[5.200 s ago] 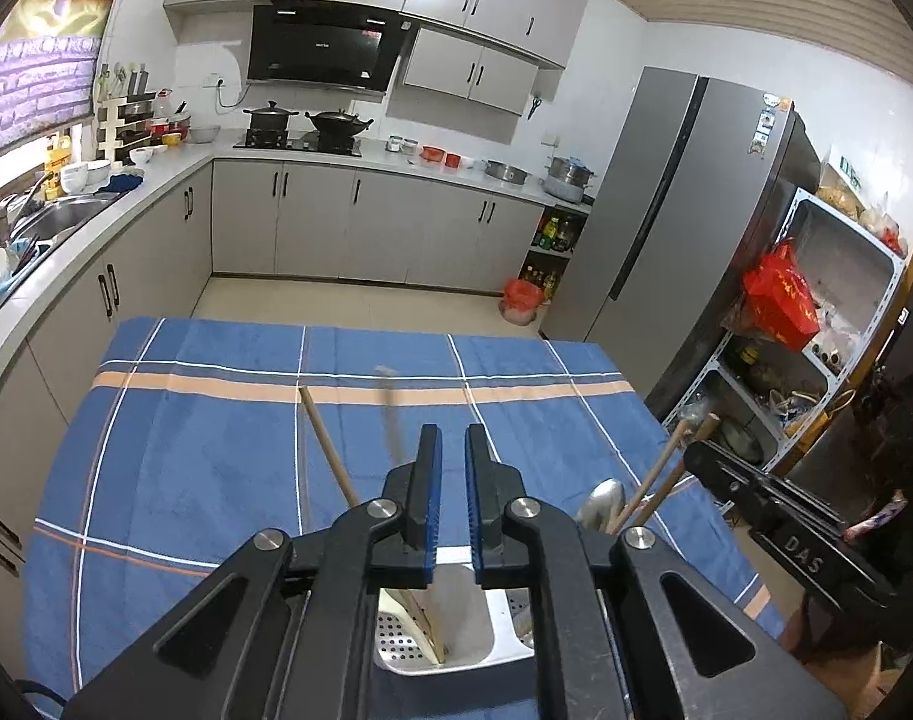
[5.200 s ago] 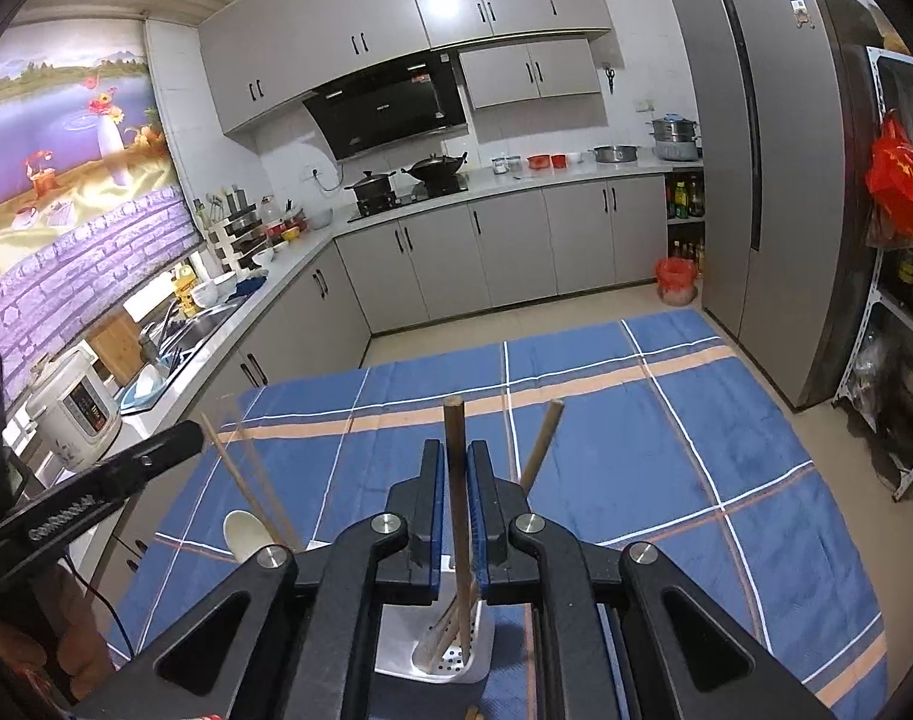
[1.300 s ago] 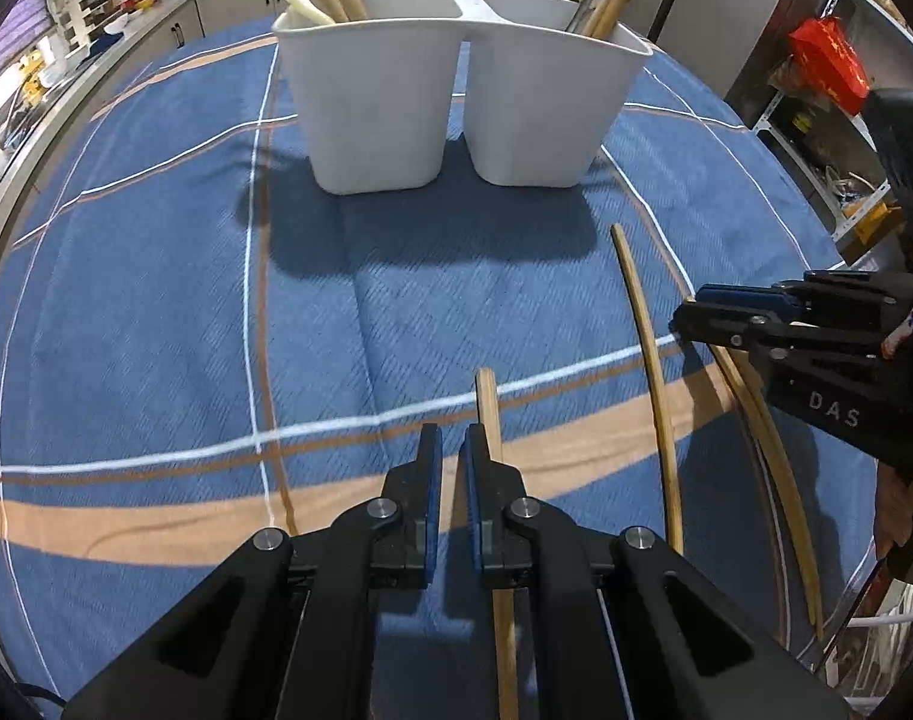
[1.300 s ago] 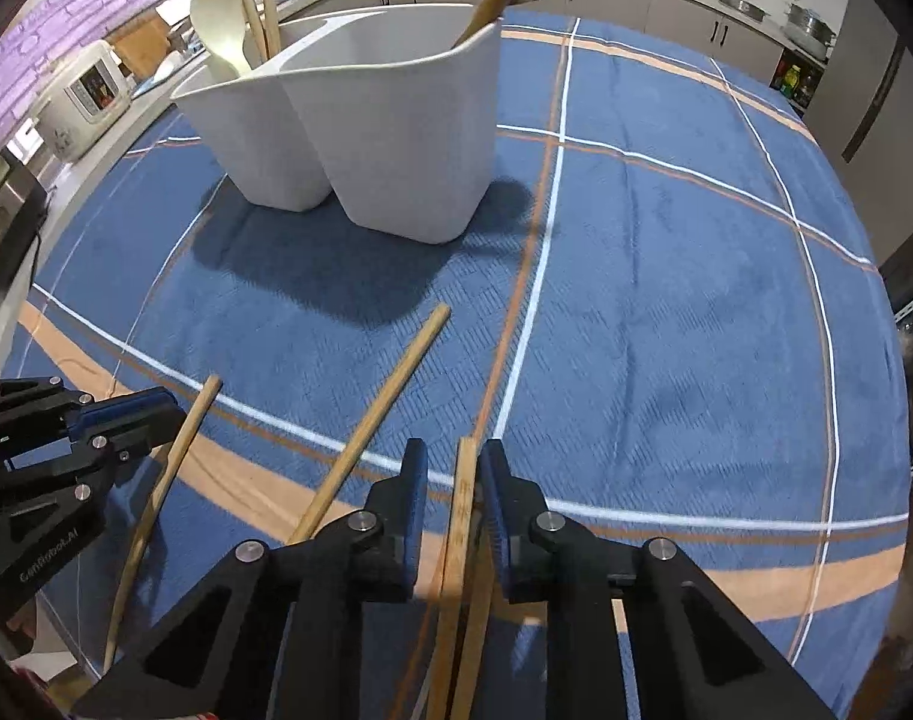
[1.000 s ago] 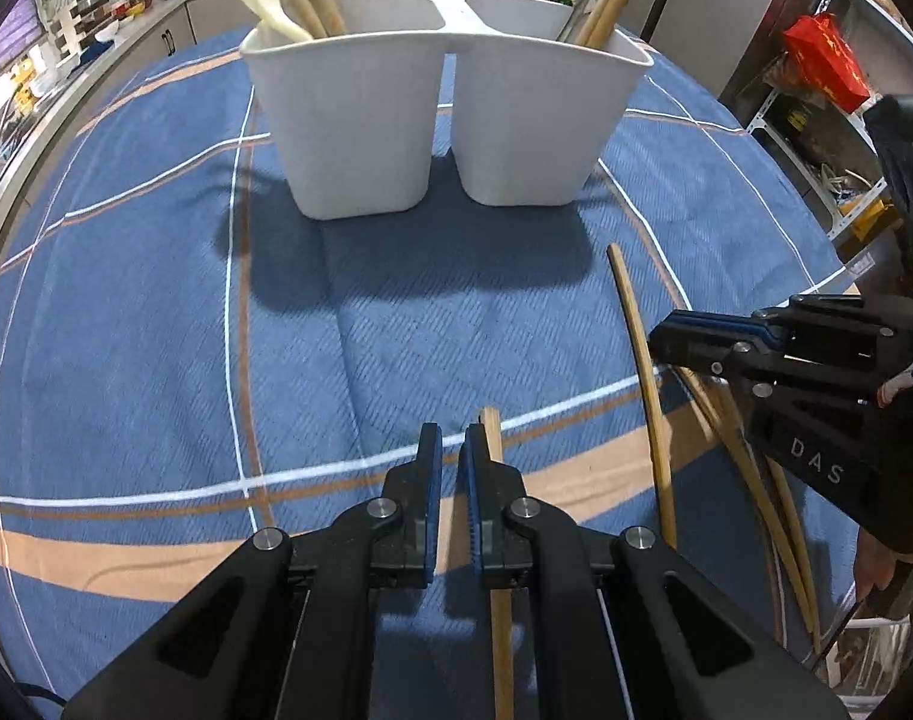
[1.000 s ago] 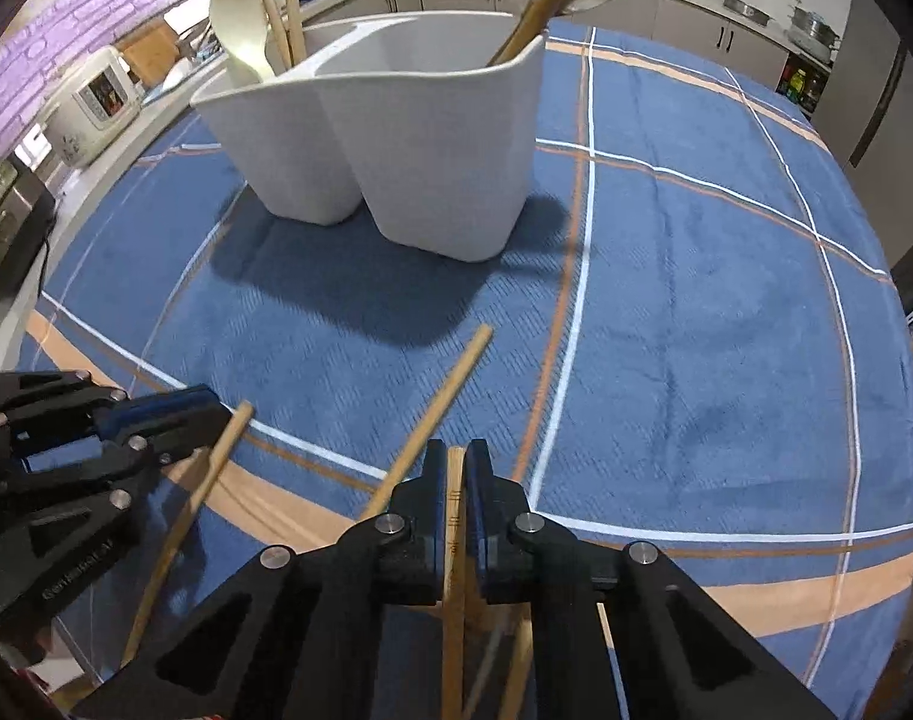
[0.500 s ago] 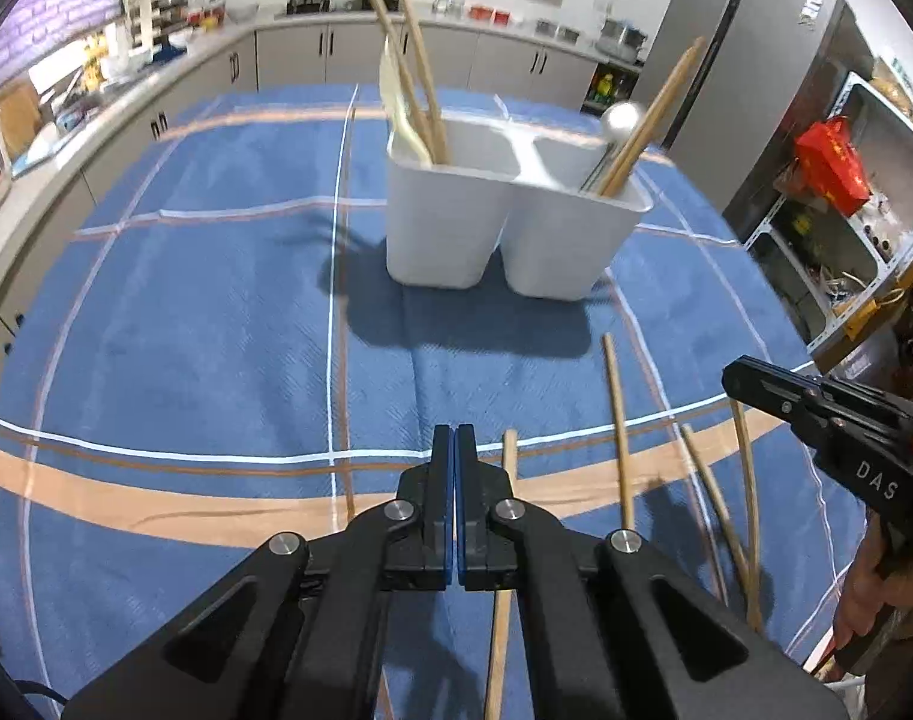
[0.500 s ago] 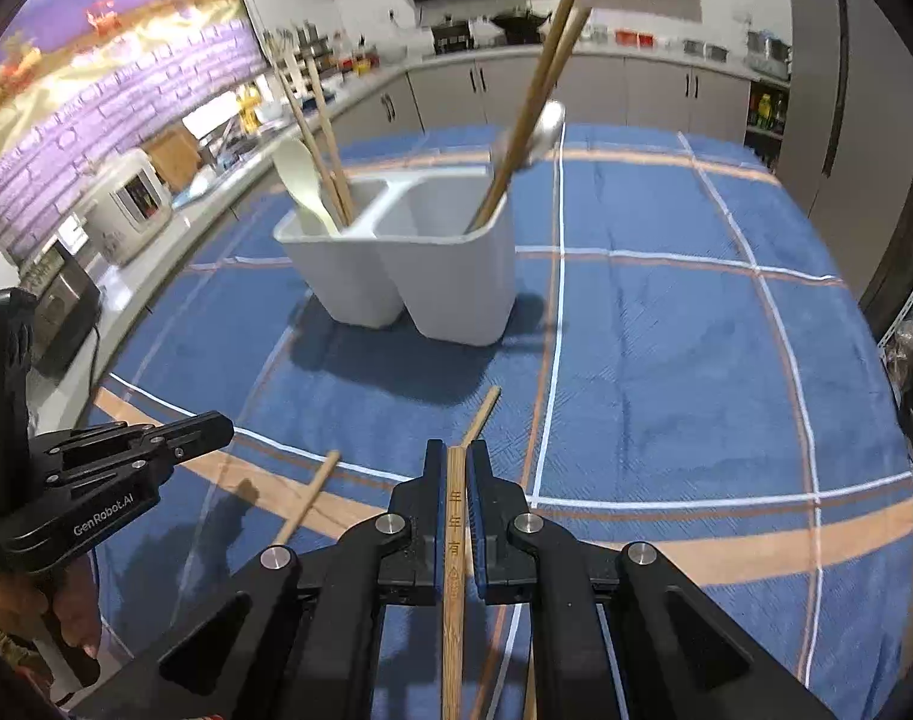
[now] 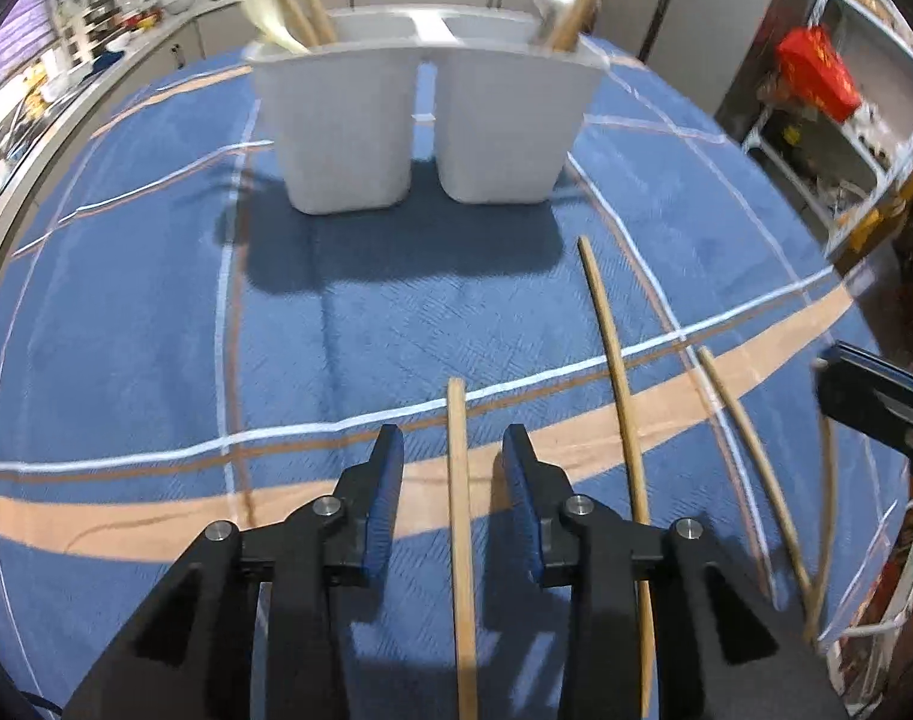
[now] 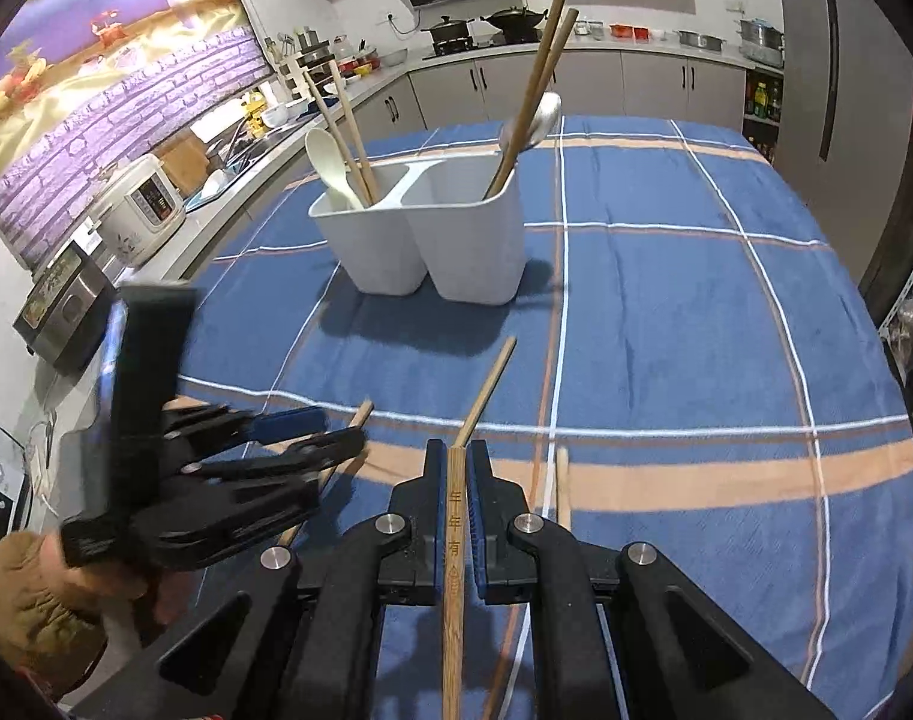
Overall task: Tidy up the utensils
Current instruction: 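Lift both held chopsticks upright and carry them above the white holder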
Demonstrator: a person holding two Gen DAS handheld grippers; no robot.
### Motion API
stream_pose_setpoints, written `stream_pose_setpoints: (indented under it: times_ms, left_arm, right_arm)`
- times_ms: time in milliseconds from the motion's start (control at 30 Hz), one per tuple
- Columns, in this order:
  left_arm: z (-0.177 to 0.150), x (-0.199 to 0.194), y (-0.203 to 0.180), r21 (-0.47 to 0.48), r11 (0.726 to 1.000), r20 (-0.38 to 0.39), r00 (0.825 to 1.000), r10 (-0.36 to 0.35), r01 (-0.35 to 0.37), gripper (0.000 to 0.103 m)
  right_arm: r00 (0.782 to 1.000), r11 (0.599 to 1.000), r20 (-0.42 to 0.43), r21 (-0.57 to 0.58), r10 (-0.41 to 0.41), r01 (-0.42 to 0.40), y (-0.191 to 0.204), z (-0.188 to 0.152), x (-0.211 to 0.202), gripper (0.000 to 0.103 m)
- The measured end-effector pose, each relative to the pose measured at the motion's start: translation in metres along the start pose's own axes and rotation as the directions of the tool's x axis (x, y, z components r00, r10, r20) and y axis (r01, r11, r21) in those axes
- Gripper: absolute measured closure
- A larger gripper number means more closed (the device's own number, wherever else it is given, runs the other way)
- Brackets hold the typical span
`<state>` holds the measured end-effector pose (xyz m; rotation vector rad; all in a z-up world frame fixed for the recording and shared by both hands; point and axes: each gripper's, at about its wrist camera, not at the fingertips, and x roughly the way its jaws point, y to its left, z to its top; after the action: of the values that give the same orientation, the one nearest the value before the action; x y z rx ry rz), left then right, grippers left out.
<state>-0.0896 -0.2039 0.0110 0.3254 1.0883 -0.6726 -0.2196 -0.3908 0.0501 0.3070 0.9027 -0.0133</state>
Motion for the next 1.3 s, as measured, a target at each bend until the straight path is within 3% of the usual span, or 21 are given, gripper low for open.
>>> stream_pose_setpoints:
  times_ms: [100,133,167,367,533,767,1033,1300]
  left_arm:
    - [0.004,0.004,-0.011,0.08,0.996,0.005,0.999,0.047,-0.047,0.071]
    - [0.004,0.005,-0.014,0.088,0.995,0.001,0.999,0.044,-0.044,0.09]
    - [0.005,0.005,-0.014,0.084,0.996,-0.004,0.999,0.038,-0.037,0.097]
    - [0.003,-0.02,0.0,-0.017,1.0,0.056,0.998,0.011,-0.01,0.097]
    - [0.0,-0.062,0.01,-0.065,0.998,0.164,0.987,0.003,0.007,0.097]
    - [-0.016,-0.126,0.013,-0.095,0.995,0.308,0.951,-0.001,0.031,0.097]
    - [-0.036,-0.174,0.011,-0.133,0.99,0.407,0.914,0.005,0.054,0.097]
    - [-0.055,-0.208,-0.007,-0.107,0.993,0.473,0.881,0.013,0.043,0.097]
  right_arm:
    - [1.0,1.0,0.002,0.004,0.005,-0.005,0.0,-0.003,-0.001,0.096]
    - [1.0,1.0,0.003,0.005,0.006,-0.006,0.0,-0.003,-0.002,0.096]
    - [1.0,1.0,0.009,0.007,0.007,-0.007,-0.001,-0.003,-0.003,0.096]
    - [0.998,0.999,0.062,0.032,0.014,-0.016,-0.005,0.002,-0.02,0.096]
    - [0.993,0.998,0.113,0.056,0.033,-0.04,-0.009,0.005,-0.038,0.096]
    - [0.981,0.996,0.185,0.053,0.067,-0.078,-0.004,0.005,-0.066,0.096]
    - [0.965,0.995,0.248,0.016,0.087,-0.093,0.003,0.001,-0.096,0.096]
    - [0.956,0.993,0.268,-0.017,0.115,-0.115,0.008,-0.008,-0.112,0.096]
